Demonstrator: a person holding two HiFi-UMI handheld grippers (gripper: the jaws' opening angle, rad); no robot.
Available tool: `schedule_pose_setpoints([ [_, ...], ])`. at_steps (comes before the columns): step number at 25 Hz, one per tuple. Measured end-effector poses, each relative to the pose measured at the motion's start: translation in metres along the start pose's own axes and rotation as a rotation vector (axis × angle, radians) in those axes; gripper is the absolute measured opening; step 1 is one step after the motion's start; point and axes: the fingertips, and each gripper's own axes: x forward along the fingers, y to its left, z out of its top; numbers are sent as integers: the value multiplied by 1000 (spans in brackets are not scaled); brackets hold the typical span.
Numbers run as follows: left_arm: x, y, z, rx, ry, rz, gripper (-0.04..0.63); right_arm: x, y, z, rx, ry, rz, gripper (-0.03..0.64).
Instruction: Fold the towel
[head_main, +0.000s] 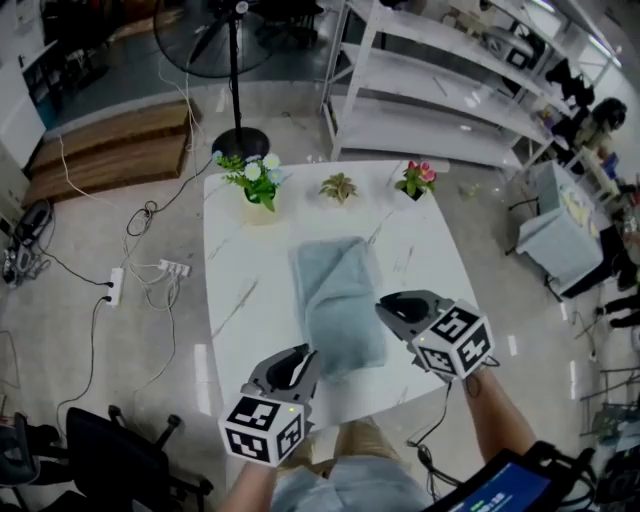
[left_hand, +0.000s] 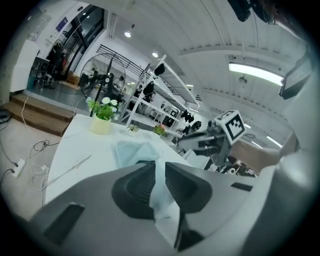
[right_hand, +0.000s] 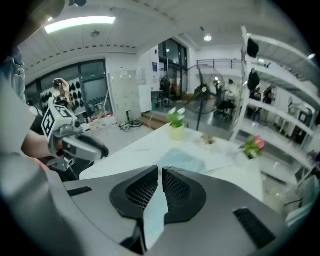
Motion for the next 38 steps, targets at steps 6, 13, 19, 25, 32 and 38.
schedule_pose_setpoints([
  [6,40,-28,12,70,37,-36,64,-84,-108,97,-318,-151,-220,192],
  [13,80,-18,-17,1,131,16,64,-40,-124,107,-778,-92,-6,227],
  [19,106,6,-52,-50,204,82,64,45,-61,-28,-1120,83,454,229],
  [25,112,9,-74,-112,245,80,64,88,-63,-61,-1284,52,470,228],
  [32,119,17,-85,-121,231,86,63,98,-52,5,-1239,-83,418,38],
  [38,115,12,-86,-130,223,67,63,137,-43,81,-1119,-115,413,34],
])
